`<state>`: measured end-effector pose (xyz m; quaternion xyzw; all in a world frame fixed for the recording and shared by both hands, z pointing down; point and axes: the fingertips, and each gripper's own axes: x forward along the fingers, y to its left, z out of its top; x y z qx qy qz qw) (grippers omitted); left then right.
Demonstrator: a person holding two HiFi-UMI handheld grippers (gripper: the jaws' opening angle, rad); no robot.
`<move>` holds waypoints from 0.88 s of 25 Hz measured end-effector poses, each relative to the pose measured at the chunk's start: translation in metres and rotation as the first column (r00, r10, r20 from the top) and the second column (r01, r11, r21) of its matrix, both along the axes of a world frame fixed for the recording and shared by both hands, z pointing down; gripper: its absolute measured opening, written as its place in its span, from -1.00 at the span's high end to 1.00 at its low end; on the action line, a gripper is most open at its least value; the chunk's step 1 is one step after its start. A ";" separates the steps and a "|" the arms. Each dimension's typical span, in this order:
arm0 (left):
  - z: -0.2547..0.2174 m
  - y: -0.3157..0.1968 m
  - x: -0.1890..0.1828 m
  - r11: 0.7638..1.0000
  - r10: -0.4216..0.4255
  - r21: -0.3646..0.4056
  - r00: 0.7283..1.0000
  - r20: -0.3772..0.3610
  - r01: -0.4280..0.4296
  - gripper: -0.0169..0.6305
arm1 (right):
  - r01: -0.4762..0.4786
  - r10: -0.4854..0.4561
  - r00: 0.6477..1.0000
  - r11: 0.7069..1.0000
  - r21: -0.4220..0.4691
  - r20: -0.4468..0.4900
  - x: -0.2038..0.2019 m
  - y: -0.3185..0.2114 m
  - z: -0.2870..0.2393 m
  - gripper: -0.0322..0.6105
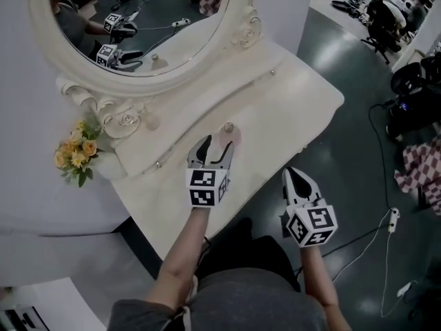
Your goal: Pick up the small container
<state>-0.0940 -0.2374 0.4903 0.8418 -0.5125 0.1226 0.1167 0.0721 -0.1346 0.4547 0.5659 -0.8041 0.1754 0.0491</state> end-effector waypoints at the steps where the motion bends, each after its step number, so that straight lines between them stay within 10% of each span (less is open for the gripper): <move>1: 0.001 -0.002 0.001 1.000 0.001 -0.003 1.000 0.002 -0.001 0.20 | -0.002 0.002 1.000 1.000 0.000 0.000 0.001 -0.001 0.000 0.89; 22: 0.033 -0.051 0.019 0.996 -0.054 -0.075 0.997 0.053 0.058 0.21 | 0.059 -0.059 0.998 0.998 -0.019 0.019 0.021 -0.057 0.008 0.89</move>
